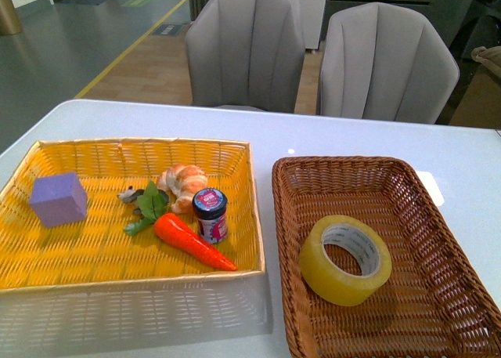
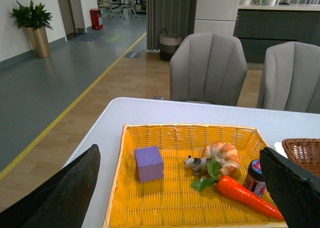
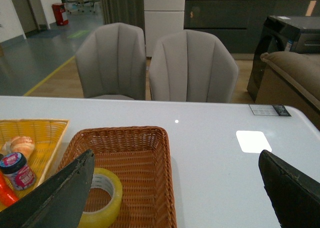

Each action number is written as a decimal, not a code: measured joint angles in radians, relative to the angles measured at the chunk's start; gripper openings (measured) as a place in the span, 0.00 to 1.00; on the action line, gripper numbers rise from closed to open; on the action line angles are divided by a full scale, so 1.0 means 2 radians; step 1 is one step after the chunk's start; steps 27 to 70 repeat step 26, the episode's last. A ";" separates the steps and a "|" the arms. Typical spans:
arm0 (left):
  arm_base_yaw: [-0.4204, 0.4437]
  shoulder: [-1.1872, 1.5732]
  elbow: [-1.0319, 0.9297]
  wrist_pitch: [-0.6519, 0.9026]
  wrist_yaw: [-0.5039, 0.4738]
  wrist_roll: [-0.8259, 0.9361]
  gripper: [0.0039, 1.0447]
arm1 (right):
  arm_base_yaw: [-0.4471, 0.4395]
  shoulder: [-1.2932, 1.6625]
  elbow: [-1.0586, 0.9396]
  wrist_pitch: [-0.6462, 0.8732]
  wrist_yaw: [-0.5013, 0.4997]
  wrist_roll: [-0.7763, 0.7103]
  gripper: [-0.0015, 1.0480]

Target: Move tape to another basket

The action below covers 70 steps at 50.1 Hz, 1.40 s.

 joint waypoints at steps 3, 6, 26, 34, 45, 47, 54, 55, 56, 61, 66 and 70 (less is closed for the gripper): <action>0.000 0.000 0.000 0.000 0.000 0.000 0.91 | 0.000 0.000 0.000 0.000 0.000 0.000 0.91; 0.000 0.000 0.000 0.000 0.000 0.000 0.92 | 0.000 0.000 0.000 0.000 0.000 0.000 0.91; 0.000 0.000 0.000 0.000 0.000 0.000 0.92 | 0.000 0.000 0.000 0.000 0.000 0.000 0.91; 0.000 0.000 0.000 0.000 0.000 0.000 0.92 | 0.000 0.000 0.000 0.000 0.000 0.000 0.91; 0.000 0.000 0.000 0.000 0.000 0.000 0.92 | 0.000 0.000 0.000 0.000 0.000 0.000 0.91; 0.000 0.000 0.000 0.000 0.000 0.000 0.92 | 0.000 0.000 0.000 0.000 0.000 0.000 0.91; 0.000 0.000 0.000 0.000 0.000 0.000 0.92 | 0.000 0.000 0.000 0.000 0.000 0.000 0.91; 0.000 0.000 0.000 0.000 0.000 0.000 0.92 | 0.000 0.000 0.000 0.000 0.000 0.000 0.91; 0.000 0.000 0.000 0.000 0.000 0.000 0.92 | 0.000 0.000 0.000 0.000 0.000 0.000 0.91; 0.000 0.000 0.000 0.000 0.000 0.000 0.92 | 0.000 0.000 0.000 0.000 0.000 0.000 0.91; 0.000 0.000 0.000 0.000 0.000 0.000 0.92 | 0.000 0.000 0.000 0.000 0.000 0.000 0.91; 0.000 0.000 0.000 0.000 0.000 0.000 0.92 | 0.000 0.000 0.000 0.000 0.000 0.000 0.91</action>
